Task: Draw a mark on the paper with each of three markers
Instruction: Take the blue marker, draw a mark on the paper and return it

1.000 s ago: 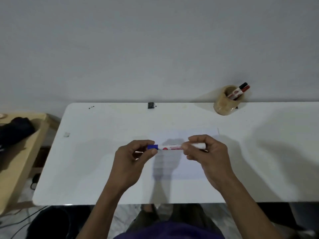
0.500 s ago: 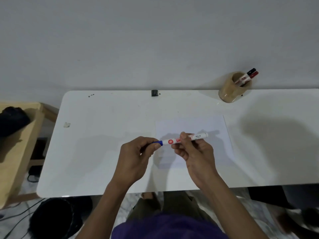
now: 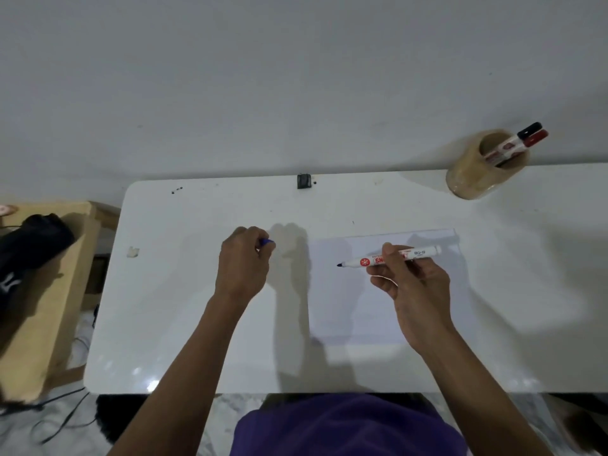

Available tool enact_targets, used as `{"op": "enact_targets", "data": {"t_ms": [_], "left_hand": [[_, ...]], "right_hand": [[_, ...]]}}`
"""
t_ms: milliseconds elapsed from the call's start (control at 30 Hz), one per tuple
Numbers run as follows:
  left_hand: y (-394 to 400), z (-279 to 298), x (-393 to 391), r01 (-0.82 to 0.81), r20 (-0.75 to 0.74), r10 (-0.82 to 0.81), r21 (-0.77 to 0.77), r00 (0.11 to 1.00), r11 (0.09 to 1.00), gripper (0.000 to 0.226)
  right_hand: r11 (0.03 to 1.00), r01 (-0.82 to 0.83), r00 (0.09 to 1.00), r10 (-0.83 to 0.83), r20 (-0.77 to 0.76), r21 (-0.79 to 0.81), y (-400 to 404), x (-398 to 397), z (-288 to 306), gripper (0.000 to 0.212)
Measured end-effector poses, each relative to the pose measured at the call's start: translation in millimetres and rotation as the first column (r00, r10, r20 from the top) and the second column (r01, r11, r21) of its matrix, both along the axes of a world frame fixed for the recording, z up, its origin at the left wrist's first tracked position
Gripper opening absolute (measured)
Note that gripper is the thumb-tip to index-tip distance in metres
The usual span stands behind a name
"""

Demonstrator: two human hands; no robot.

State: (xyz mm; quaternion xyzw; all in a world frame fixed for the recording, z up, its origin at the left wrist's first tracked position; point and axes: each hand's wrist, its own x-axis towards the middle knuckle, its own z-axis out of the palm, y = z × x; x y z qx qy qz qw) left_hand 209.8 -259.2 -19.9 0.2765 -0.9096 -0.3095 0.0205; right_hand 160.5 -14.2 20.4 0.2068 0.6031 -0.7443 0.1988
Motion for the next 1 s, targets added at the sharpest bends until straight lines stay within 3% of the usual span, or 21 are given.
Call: {"op": "enact_targets", "data": {"t_ms": [233, 400, 533, 633, 767, 867, 1000], "left_hand": [[-11, -19, -28, 0.083, 0.091, -0.076, -0.072, 0.993, 0.994, 0.010], [-13, -23, -29, 0.075, 0.119, -0.071, -0.038, 0.990, 0.996, 0.020], [0, -11, -10, -0.111, -0.048, 0.105, -0.156, 0.993, 0.982, 0.044], [23, -13, 21, 0.019, -0.146, -0.057, -0.246, 0.988, 0.969, 0.043], [61, -32, 55, 0.307, 0.010, -0.313, -0.222, 0.950, 0.925, 0.052], [71, -41, 59, 0.362, 0.165, -0.330, -0.226, 0.929, 0.904, 0.061], [66, -55, 63, 0.405, 0.220, -0.352, -0.291, 0.910, 0.867, 0.064]], "right_hand": [[0.992, -0.088, 0.995, 0.091, -0.034, 0.089, -7, -19, -11, 0.003], [0.979, -0.147, 0.986, 0.156, -0.059, 0.139, -15, -25, -20, 0.018], [0.965, -0.219, 0.962, 0.238, -0.132, 0.147, -21, -30, -31, 0.017], [0.936, -0.308, 0.923, 0.338, -0.187, 0.171, -26, -35, -41, 0.019], [0.887, -0.356, 0.859, 0.435, -0.272, 0.295, -36, -41, -55, 0.019], [0.850, -0.351, 0.801, 0.490, -0.345, 0.392, -43, -44, -67, 0.016], [0.844, -0.354, 0.793, 0.499, -0.350, 0.402, -47, -46, -78, 0.014]]}}
